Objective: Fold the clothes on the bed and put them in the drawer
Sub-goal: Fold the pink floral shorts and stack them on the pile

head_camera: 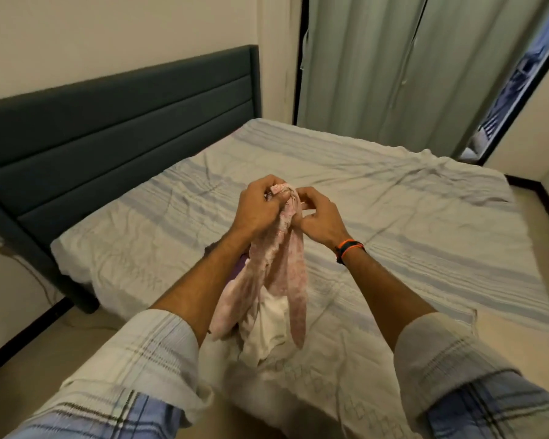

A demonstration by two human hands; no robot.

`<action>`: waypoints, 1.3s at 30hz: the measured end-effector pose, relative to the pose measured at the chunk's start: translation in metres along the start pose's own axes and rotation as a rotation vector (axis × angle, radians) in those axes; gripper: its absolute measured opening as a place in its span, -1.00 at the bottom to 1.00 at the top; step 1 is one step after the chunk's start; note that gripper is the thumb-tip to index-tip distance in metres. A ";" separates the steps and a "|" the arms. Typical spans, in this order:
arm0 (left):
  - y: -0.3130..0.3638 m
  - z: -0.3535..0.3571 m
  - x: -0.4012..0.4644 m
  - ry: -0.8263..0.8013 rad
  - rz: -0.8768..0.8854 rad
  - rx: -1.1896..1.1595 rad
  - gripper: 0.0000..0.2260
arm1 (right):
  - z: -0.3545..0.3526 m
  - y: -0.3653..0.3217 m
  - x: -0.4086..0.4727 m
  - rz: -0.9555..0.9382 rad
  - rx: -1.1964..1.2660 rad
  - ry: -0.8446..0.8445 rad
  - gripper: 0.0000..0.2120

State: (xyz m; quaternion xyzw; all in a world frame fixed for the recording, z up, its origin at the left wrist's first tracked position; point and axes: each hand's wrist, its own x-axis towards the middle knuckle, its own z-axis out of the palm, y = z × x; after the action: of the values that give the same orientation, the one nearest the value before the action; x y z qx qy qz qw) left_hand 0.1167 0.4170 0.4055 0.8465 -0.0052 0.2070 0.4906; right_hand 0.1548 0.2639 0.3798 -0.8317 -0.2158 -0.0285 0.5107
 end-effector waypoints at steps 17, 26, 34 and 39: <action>0.087 0.104 0.009 0.019 -0.092 -0.112 -0.72 | -0.145 0.022 -0.009 -0.037 0.295 -0.075 -0.96; 0.129 0.193 0.001 -0.039 -0.083 -0.193 -0.69 | -0.234 0.060 -0.014 -0.061 0.089 0.117 -0.79; 0.139 0.234 0.017 -0.038 -0.081 -0.212 -0.91 | -0.267 0.087 -0.016 0.012 0.081 0.176 -0.65; 0.139 0.247 0.039 -0.038 0.013 -0.080 -0.88 | -0.276 0.094 -0.004 0.045 -0.108 0.191 -0.68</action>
State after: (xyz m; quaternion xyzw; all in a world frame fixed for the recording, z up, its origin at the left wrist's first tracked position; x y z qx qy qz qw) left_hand 0.2080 0.1466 0.4272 0.8298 -0.0281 0.1938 0.5225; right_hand 0.2356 -0.0116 0.4320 -0.8563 -0.1457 -0.1077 0.4837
